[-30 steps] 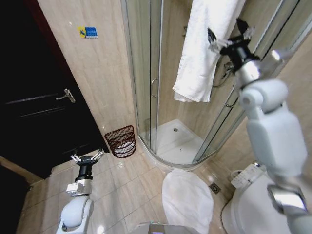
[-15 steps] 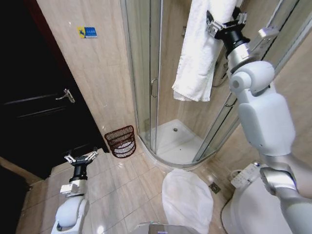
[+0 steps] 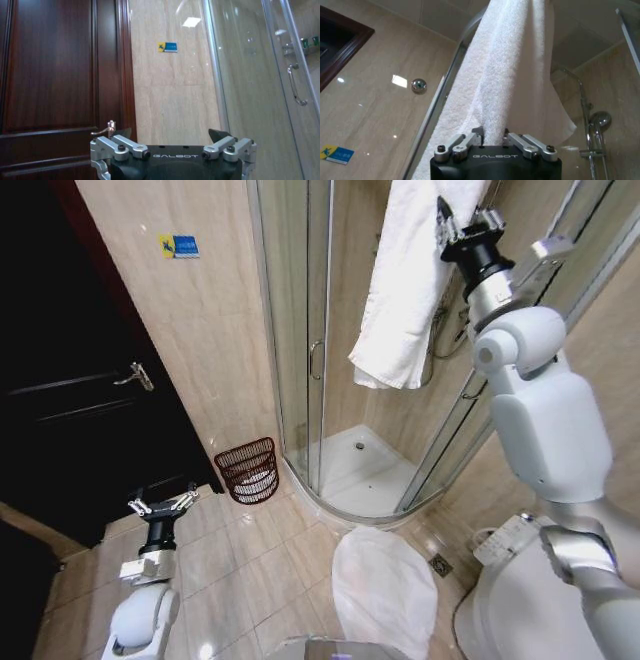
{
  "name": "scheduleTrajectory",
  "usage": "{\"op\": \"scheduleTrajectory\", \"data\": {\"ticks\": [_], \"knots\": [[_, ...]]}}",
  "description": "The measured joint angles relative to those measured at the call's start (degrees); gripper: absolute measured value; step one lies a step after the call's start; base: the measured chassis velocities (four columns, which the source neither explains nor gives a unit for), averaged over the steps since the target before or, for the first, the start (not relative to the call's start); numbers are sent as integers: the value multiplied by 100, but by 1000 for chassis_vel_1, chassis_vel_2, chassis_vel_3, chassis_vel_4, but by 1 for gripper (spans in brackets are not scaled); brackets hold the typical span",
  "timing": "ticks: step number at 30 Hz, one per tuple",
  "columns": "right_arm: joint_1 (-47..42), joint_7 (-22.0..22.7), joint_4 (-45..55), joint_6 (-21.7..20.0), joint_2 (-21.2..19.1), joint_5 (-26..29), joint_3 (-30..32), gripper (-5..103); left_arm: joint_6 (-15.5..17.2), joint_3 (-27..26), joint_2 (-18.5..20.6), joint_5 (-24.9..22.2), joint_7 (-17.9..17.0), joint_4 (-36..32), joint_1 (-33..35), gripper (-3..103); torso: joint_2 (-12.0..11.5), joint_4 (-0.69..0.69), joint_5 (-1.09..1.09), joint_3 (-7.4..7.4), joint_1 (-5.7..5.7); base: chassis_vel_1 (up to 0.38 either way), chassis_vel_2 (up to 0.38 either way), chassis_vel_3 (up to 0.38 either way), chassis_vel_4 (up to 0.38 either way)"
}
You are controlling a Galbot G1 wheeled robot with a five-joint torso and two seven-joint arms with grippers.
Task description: Discard the used towel into the hamper.
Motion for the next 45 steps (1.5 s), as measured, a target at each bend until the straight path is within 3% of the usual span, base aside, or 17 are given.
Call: {"op": "scheduleTrajectory", "data": {"ticks": [2,7,15,18,25,28,30,33,35,37,39,45], "knots": [[-105,-7,62,5,-43,36,41,7,-3,9,-22,15,1,-33,22,100,0,0,0,0,0,0,0,0,0],[-308,-3,185,14,-127,99,117,2,-3,19,-28,19,1,-82,65,100,-1,1,0,0,0,0,0,0,0],[-1316,94,817,67,-508,401,602,2,-25,68,-15,6,3,-101,89,100,-1,0,1,-2,-1,0,0,0,0],[-2301,92,1192,105,-614,406,1071,2,-64,112,-12,10,3,-84,84,100,-1,1,1,-2,-2,0,0,0,0],[-3532,12,1638,121,-625,372,1851,2,-96,136,24,16,8,-64,80,100,-2,0,-2,-2,-2,0,0,0,0],[-4666,-123,1914,214,-391,111,2373,2,-98,143,71,8,11,-46,66,100,-2,1,1,-2,-2,0,0,0,0],[-4907,-149,1964,250,-309,30,2449,2,-99,150,78,7,12,-39,57,100,-2,1,0,-2,-2,0,0,0,0],[-5913,-203,2163,601,177,-445,2665,2,-99,206,114,6,34,-20,33,100,-2,-1,2,-1,-2,0,0,0,0],[-6100,-228,2203,657,298,-554,2695,2,-97,218,119,5,46,-20,24,100,-3,-1,1,-1,-2,0,0,0,0],[-6763,-291,2358,830,720,-872,2763,2,-50,265,138,4,63,-20,-30,100,-3,-1,3,0,-1,0,0,0,0],[-6892,-306,2390,861,815,-948,2770,2,-24,274,140,4,63,-22,-51,100,-3,-1,1,-1,-1,0,0,0,0],[-7639,-407,2529,1121,1639,-1654,2663,2,184,333,123,-4,62,-31,-240,100,-3,0,-1,-1,-1,0,0,0,0]]}}
